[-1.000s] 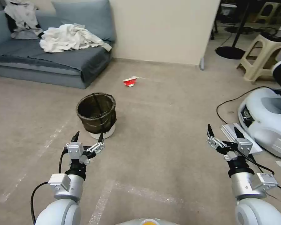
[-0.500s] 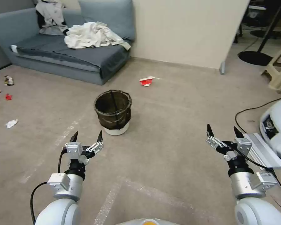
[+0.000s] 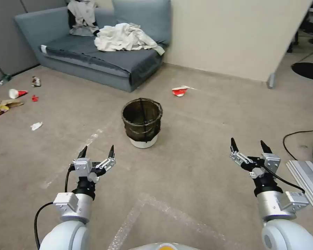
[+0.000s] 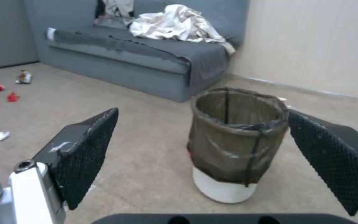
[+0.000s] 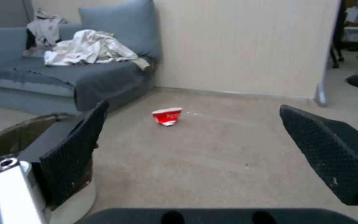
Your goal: Pick up the trash can from the floor.
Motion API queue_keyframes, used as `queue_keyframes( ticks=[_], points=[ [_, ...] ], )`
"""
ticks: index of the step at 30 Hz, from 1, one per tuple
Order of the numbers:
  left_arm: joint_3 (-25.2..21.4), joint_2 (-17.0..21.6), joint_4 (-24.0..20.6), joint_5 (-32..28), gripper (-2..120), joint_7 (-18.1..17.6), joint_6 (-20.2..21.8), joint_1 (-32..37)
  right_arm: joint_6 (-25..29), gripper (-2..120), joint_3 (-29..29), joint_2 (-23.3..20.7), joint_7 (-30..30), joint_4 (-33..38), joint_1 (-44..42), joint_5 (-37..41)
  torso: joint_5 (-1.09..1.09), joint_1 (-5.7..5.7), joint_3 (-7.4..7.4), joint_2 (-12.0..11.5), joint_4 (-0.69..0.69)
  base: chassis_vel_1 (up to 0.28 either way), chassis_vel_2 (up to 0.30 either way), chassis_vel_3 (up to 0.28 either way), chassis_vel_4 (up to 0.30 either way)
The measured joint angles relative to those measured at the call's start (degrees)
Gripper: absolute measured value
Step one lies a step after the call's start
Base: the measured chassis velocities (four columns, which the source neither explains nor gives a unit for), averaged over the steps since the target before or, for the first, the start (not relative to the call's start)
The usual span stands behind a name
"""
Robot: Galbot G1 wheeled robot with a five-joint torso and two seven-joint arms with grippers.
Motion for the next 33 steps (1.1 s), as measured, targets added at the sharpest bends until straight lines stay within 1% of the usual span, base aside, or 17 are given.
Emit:
queue_keyframes(
  ticks=[17, 18, 20, 21, 25, 33],
  points=[
    [0.01, 0.0, 0.03, 0.0, 100, 0.0, -0.02, 0.0, 0.01, 100, 0.01, 0.01, -0.01, 0.0, 0.0, -0.02, 0.0, 0.0, 0.0, 0.0, 0.0, 0.058, 0.057, 0.056, 0.055],
    [0.04, -0.03, 0.22, 0.07, 100, -0.15, -0.62, 0.05, 1.09, 100, 0.08, -0.06, -0.53, -0.28, -0.01, 0.06, 0.0, 0.0, 0.0, 0.0, -0.01, 0.067, 0.069, 0.056, 0.052],
    [0.15, -0.19, 0.8, 0.43, 100, -0.85, -2.44, 0.4, 4.92, 100, 0.54, -0.51, -2.27, -1.51, -0.14, 0.76, 0.01, 0.0, 0.0, 0.0, 0.01, 0.041, 0.064, 0.058, 0.06],
    [0.17, -0.23, 0.83, 0.48, 100, -0.92, -2.68, 0.42, 5.34, 100, 0.63, -0.58, -2.45, -1.63, -0.19, 0.82, 0.0, 0.0, 0.0, 0.0, 0.01, 0.024, 0.05, 0.058, 0.047],
    [0.32, -0.37, 0.89, 0.61, 100, -0.97, -3.19, 0.49, 5.93, 100, 0.82, -0.63, -2.54, -1.75, -0.39, 0.93, 0.01, 0.0, 0.0, 0.0, -0.01, 0.007, 0.025, 0.029, 0.016],
    [0.41, -0.54, 0.99, 0.76, 100, -0.94, -3.98, 0.56, 6.48, 100, 0.96, -0.77, -2.52, -1.78, -0.48, 0.98, 0.0, 0.0, 0.0, 0.0, -0.01, 0.0, 0.0, 0.0, 0.0]
  ],
)
